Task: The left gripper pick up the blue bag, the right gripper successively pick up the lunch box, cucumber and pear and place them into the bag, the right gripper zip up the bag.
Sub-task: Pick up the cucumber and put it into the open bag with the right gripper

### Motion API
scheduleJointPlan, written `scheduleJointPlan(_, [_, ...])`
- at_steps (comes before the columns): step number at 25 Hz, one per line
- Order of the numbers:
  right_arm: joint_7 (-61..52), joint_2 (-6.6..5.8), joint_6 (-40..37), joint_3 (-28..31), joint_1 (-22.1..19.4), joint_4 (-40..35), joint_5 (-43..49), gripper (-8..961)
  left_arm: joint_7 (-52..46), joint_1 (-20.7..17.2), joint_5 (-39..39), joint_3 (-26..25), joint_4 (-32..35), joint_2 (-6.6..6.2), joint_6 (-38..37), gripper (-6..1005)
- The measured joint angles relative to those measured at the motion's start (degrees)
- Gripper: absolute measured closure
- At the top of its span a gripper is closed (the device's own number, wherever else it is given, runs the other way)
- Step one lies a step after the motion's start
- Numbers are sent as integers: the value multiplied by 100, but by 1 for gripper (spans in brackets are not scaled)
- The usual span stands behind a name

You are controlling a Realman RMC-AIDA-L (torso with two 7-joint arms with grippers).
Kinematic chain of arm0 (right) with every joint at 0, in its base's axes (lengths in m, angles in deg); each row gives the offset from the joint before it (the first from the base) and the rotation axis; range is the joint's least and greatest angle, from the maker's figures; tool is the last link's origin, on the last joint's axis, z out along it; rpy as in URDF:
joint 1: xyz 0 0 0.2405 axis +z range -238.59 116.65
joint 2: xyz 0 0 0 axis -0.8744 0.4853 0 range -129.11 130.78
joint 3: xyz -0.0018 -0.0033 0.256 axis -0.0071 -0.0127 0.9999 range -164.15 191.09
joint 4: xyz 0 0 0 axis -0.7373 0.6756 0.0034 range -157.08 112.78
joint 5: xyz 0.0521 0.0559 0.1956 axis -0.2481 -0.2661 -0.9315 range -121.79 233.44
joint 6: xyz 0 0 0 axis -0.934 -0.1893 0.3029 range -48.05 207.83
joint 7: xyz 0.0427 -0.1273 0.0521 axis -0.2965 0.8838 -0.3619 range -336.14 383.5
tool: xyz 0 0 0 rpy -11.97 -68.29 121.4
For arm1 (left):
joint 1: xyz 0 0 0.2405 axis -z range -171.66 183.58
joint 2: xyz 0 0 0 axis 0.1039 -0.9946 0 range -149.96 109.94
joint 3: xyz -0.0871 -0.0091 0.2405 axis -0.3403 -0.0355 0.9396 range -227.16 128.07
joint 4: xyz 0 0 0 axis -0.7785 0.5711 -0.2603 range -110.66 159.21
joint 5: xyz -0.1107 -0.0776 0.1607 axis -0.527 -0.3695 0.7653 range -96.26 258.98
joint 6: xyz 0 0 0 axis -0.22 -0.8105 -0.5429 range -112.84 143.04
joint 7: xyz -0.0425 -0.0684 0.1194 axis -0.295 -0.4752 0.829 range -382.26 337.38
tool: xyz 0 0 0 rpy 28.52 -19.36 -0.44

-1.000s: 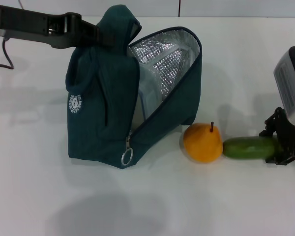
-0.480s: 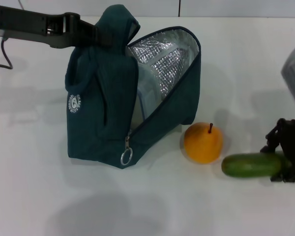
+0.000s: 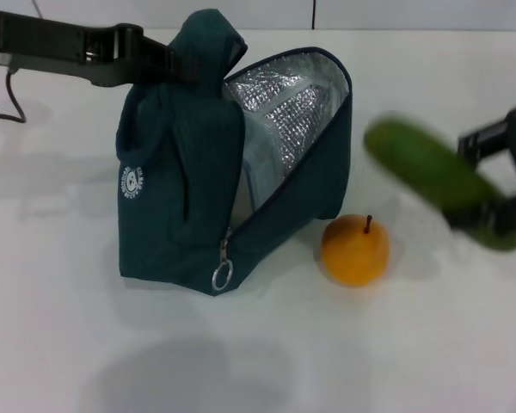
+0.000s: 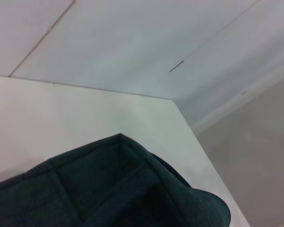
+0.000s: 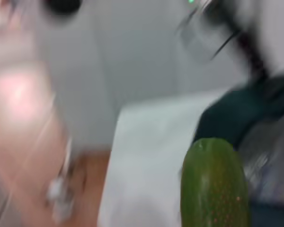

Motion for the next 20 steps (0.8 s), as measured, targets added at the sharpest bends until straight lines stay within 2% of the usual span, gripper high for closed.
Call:
scheduleJointPlan(2, [-117, -128, 167, 473, 5, 674, -337, 373, -1, 5, 0, 0, -21, -1, 0, 955])
scheduleJointPlan(5, [-260, -292, 530, 831, 5, 1814, -1004, 372, 1, 19, 0, -1, -64, -8, -2, 954])
scheduleJointPlan(7, [-271, -326, 685, 873, -23, 2454, -1521, 372, 1, 22, -1, -1, -70, -12, -3, 954])
scheduleJointPlan(9, [-250, -245, 845, 855, -72, 2820, -1920, 371, 2, 23, -4, 0, -72, -13, -5, 954])
scheduleJointPlan(13, [-173, 197, 1165, 830, -160, 2949, -2424, 370, 1, 56, -8, 0, -74, -14, -16, 954])
scheduleJointPlan(14, [-106, 262, 1259, 797, -150, 3066, -2565, 370, 0, 74, -8, -1, -86, -15, -20, 954])
scheduleJointPlan(16, [131, 310, 1521, 611, -58, 3507, -2844, 370, -1, 118, -8, 1, -130, -15, -21, 954])
scheduleJointPlan(20, [746, 308, 2121, 143, 151, 4250, -3274, 369, 1, 145, -11, 9, -211, -22, -51, 954])
